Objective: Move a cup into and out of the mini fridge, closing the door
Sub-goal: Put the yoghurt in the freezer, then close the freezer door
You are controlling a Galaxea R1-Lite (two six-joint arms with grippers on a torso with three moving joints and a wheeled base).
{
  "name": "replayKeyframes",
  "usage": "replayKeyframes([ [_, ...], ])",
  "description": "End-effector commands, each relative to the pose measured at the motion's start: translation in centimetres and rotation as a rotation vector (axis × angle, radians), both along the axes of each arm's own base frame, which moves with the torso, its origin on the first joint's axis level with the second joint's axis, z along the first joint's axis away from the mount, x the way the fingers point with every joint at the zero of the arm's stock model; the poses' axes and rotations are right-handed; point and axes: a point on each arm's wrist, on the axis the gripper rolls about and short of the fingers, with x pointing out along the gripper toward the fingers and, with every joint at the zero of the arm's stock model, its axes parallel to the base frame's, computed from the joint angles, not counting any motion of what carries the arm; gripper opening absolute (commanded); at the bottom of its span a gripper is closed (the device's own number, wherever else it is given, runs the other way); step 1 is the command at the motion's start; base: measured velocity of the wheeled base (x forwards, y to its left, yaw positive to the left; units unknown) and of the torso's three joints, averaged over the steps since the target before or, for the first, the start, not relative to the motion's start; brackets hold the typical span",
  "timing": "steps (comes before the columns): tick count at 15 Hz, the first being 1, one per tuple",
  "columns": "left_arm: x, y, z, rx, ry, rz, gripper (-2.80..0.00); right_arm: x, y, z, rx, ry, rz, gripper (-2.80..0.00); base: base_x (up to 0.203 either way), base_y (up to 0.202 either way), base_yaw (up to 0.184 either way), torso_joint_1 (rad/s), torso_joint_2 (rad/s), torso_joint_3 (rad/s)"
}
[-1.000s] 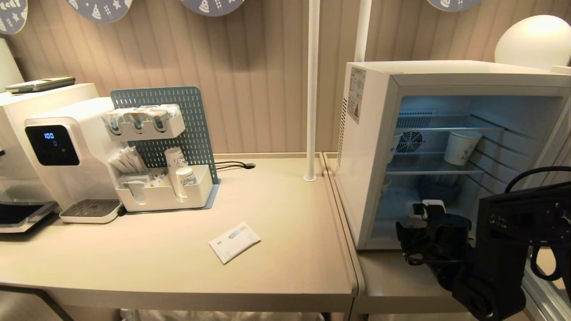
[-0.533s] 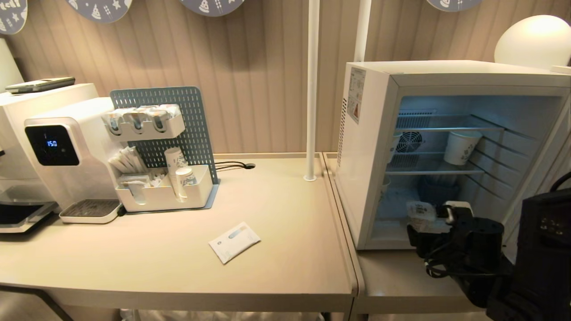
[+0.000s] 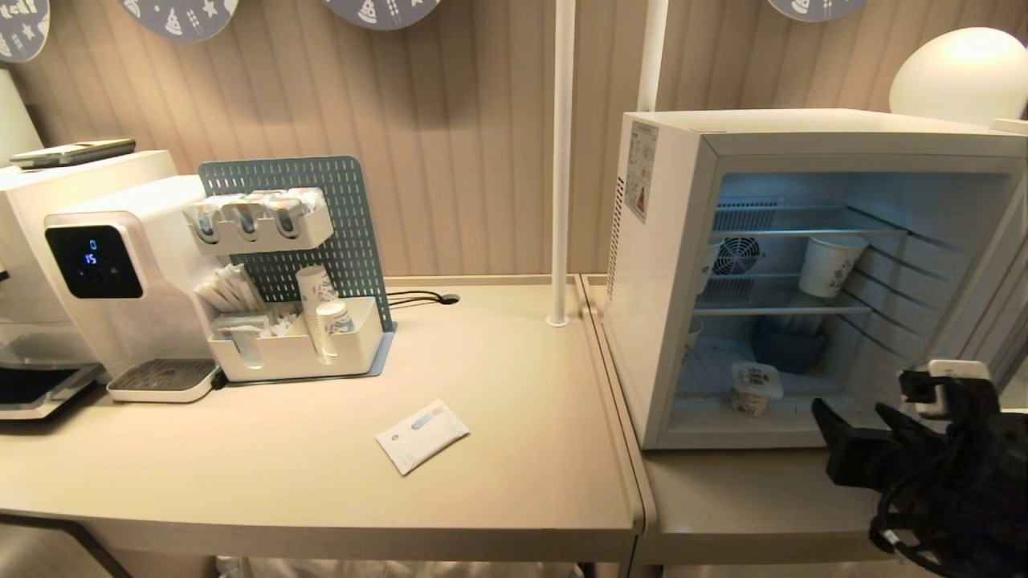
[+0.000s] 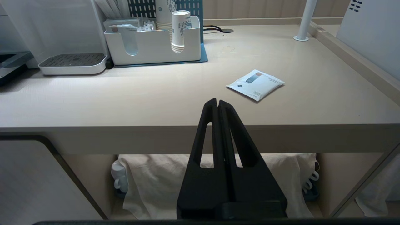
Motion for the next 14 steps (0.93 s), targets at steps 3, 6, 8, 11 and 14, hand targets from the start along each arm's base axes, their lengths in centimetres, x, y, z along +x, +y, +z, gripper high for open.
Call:
replayKeyframes([
  [3, 0.0, 0.0, 0.0, 0.001, 0.000, 0.000, -2.80, -4.6, -0.8, 7.0, 0.002, -0.245, -0.116, -2.80, 0.000, 0.000, 0.000, 0.000, 0.00, 0.000],
  [6, 0.0, 0.0, 0.0, 0.002, 0.001, 0.000, -2.80, -7.8, -3.4, 12.5, -0.008, -0.319, -0.361, -2.80, 0.000, 0.000, 0.000, 0.000, 0.00, 0.000],
  [8, 0.0, 0.0, 0.0, 0.000, 0.000, -0.001, -2.80, -10.7, -5.8, 13.8, -0.047, -0.304, -0.545, -2.80, 0.000, 0.000, 0.000, 0.000, 0.00, 0.000],
  [11, 0.0, 0.0, 0.0, 0.000, -0.001, 0.000, -2.80, -15.4, -7.7, 13.8, -0.056, -0.352, -0.775, -2.80, 0.000, 0.000, 0.000, 0.000, 0.00, 0.000],
  [14, 0.0, 0.0, 0.0, -0.001, -0.001, -0.001, -2.80, -18.7, -8.0, 11.0, -0.063, -0.363, -0.828, -2.80, 0.000, 0.000, 0.000, 0.000, 0.00, 0.000],
])
